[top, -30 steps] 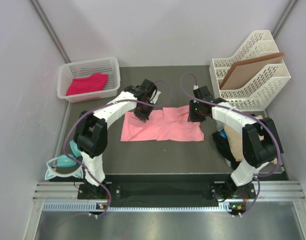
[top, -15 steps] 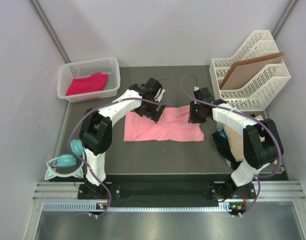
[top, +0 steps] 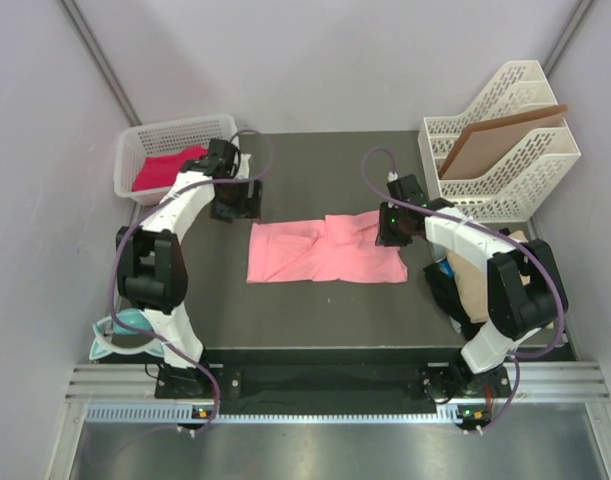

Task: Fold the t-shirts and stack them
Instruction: Fold the folded rectangular tshirt in 1/3 of the way

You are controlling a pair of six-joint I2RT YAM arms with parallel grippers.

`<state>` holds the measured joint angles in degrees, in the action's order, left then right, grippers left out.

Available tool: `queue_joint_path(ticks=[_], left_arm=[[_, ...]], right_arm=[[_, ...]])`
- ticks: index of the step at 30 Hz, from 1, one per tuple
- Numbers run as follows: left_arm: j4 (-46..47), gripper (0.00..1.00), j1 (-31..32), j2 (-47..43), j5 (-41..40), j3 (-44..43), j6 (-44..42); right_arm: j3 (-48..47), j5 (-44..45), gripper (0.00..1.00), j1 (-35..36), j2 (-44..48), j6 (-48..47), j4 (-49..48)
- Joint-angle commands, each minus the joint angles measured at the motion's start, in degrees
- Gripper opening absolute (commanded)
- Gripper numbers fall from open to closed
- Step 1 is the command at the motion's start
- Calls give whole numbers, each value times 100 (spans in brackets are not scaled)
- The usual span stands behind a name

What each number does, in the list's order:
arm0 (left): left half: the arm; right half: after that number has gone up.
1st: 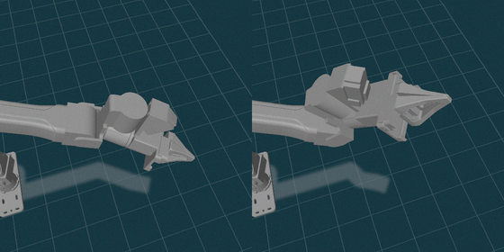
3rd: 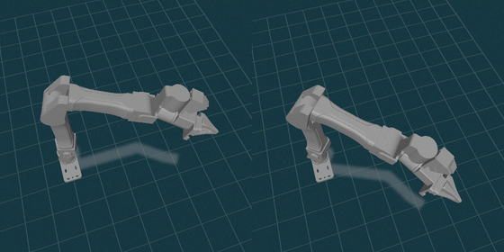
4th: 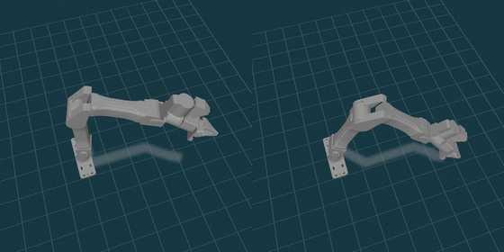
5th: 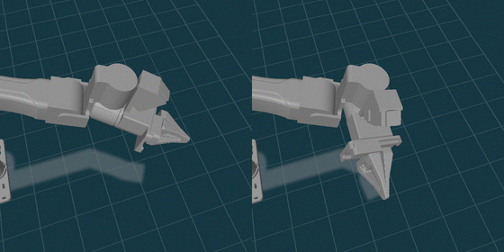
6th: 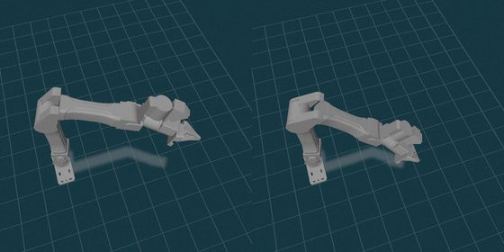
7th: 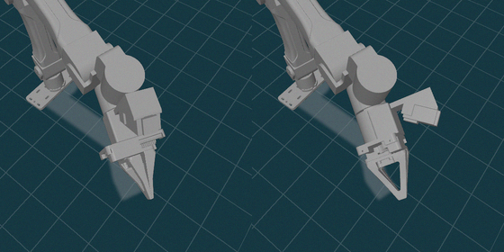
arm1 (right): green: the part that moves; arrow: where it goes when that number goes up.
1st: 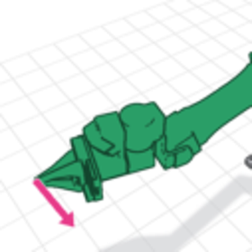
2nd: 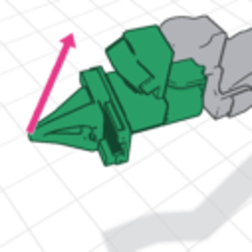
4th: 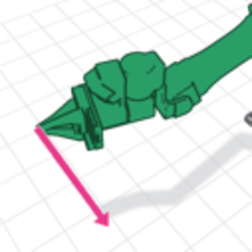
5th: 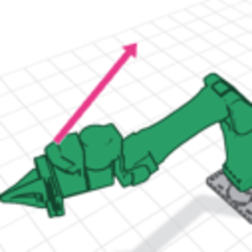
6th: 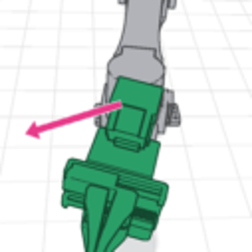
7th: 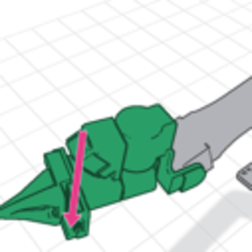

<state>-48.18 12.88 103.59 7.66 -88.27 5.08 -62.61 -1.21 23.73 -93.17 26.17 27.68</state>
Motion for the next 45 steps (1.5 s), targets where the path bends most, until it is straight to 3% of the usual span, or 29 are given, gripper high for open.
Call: queue_joint_path(ticks=[1,7,13,31,45], left_arm=[[150,82,-84,197,499,415,-60],[72,75,126,311,921,267,-156],[142,74,311,214,983,371,-192],[283,68,355,1119,1211,135,-411],[309,59,461,900,1370,143,-455]], right_arm=[[-58,51,28,62,351,37,-26],[-15,69,28,71,361,46,-26],[12,69,28,80,352,46,-35],[56,51,27,80,343,10,-61],[109,16,27,97,273,28,-132]])
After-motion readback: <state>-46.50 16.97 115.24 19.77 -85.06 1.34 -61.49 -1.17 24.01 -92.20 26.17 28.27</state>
